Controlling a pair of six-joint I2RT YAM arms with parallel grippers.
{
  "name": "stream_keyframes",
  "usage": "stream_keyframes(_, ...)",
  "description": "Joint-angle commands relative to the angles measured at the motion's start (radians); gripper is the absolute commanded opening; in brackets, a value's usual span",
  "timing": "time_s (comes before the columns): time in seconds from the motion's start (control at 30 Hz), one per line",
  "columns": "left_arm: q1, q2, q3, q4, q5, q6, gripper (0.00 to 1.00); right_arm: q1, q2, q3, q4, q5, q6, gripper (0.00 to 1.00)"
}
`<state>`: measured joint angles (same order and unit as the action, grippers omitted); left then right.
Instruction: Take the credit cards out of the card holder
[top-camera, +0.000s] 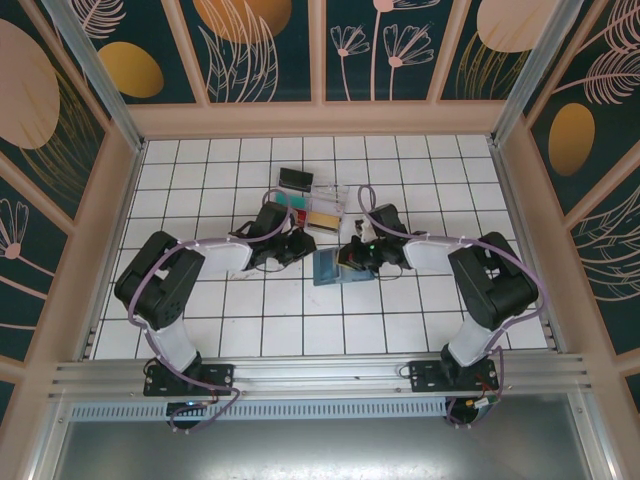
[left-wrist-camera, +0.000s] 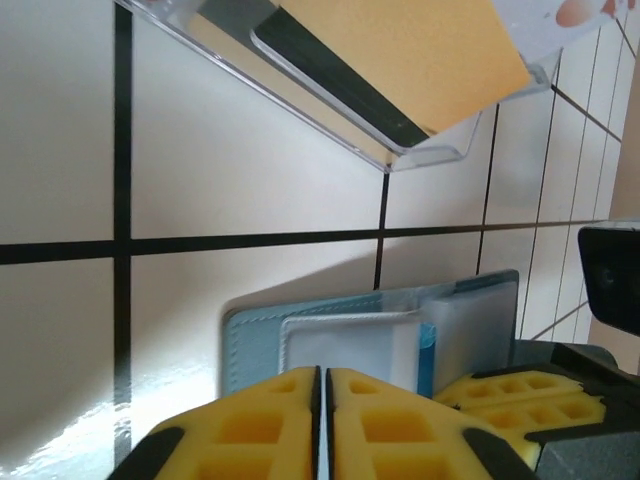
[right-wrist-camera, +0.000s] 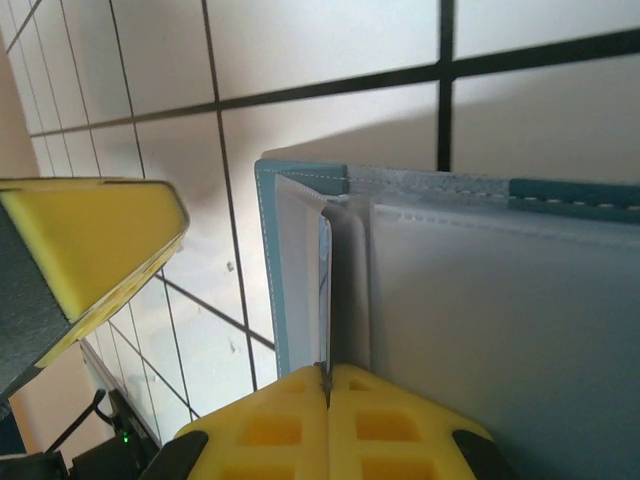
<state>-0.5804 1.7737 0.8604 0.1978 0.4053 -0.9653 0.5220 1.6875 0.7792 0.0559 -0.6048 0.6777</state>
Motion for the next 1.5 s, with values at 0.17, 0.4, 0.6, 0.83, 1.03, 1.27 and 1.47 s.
stream_keyframes(0.17,-0.013,0.084,0.013,-0.022,0.043,0.029,0.0,0.006,0.05,0.044,-0.006,0.008,-0.033,0.0)
stream_keyframes(0.4,-0.014,0.062,0.026,-0.016,0.05,0.068,0.0,0.006,0.077,0.052,-0.025,0.008,-0.044,0.0)
stream_keyframes(0.6,-0.026,0.038,0.027,0.017,0.062,0.073,0.0,0.007,0.088,0.06,-0.03,0.012,-0.049,0.0)
stream_keyframes(0.83,-0.032,0.081,0.021,-0.002,0.048,0.066,0.0,0.0,0.08,0.05,-0.024,0.024,-0.049,0.0)
stream_keyframes(1.03,-0.03,0.104,0.001,-0.118,-0.038,0.064,0.0,-0.021,0.053,0.025,-0.018,0.009,-0.051,0.0)
stream_keyframes(1.27,-0.03,0.087,-0.008,-0.136,-0.058,0.072,0.0,-0.056,-0.005,-0.002,-0.014,-0.016,-0.042,0.0)
stream_keyframes(1.47,-0.03,0.107,0.008,-0.142,-0.054,0.079,0.0,-0.082,-0.026,-0.003,-0.045,-0.01,-0.065,0.0)
